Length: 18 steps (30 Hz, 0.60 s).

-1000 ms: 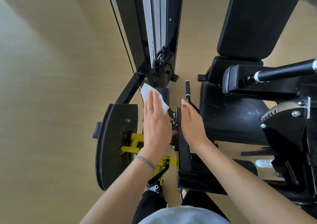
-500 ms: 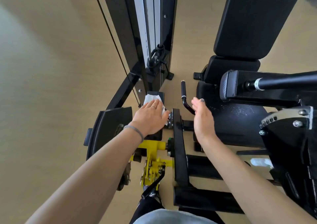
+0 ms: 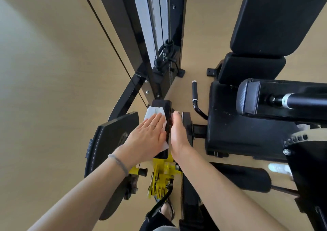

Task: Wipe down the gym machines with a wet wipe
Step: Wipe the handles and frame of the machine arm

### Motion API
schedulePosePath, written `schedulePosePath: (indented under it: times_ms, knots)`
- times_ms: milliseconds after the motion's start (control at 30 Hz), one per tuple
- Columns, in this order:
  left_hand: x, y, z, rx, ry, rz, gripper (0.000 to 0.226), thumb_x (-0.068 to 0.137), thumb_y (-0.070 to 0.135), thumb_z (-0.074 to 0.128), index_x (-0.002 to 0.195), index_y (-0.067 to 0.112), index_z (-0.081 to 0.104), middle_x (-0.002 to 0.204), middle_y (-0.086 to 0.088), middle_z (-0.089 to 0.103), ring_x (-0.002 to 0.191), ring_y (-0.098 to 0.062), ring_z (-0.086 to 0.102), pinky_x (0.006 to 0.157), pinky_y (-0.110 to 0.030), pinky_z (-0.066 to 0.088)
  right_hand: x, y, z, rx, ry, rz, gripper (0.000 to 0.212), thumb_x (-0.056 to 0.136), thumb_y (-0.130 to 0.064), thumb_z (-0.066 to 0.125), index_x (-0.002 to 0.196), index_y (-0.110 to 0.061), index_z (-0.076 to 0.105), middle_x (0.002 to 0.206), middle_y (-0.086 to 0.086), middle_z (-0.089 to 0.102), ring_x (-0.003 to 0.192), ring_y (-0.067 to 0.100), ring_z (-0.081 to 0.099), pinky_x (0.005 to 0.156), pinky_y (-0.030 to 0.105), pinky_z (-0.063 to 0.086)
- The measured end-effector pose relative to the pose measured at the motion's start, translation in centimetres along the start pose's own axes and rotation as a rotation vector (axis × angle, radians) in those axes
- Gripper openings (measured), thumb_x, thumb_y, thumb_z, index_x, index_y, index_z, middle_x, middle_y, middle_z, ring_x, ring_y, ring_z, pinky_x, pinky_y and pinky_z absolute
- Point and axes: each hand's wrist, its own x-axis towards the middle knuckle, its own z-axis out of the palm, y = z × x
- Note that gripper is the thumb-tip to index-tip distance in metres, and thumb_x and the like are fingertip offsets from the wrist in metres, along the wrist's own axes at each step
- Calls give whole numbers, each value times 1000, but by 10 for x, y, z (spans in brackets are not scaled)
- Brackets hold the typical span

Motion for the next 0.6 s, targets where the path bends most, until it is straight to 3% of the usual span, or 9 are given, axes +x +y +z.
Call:
schedulePosePath:
  times_ms: [100,267,367,433,533,600]
  knots:
    - [0,-2,-1,-43,-11,-29,58,109,35,11,160,14,-8,167,-6,-14,154,-23,-15,122,-36,-11,5,-2,5,33,-17,40,72,102,-68,22,158,-23,33,159,4,39,146,24,38,120,44,29]
    - [84,-37,6,-217,-53,-57,61,106,38,6,162,13,2,169,-5,-5,156,-18,-8,128,-41,4,16,2,8,115,41,-93,62,107,-55,24,162,-26,20,165,3,29,152,20,27,125,40,22]
    - [123,-50,6,-244,-70,-49,68,100,41,3,160,10,13,170,-6,3,156,-18,-4,127,-41,5,25,8,13,141,60,-67,76,97,-72,30,162,-33,17,167,1,25,154,21,23,126,48,18]
    - [124,-50,3,-251,-32,-44,58,108,34,13,159,8,18,169,-7,8,156,-19,0,127,-40,5,26,8,15,153,62,-68,86,89,-78,34,161,-34,21,165,2,29,152,21,27,126,49,20]
    - [82,-38,2,-180,40,110,53,110,34,22,156,8,30,169,-7,6,156,-20,-4,127,-39,0,22,9,9,193,76,-104,59,107,-56,26,159,-28,27,159,1,38,145,16,37,123,39,27]
    - [50,-30,3,-216,55,166,52,110,38,23,158,17,27,169,3,1,154,-10,-10,123,-28,-12,22,13,6,197,73,-119,55,108,-52,27,157,-26,33,152,-2,45,138,12,42,118,34,32]
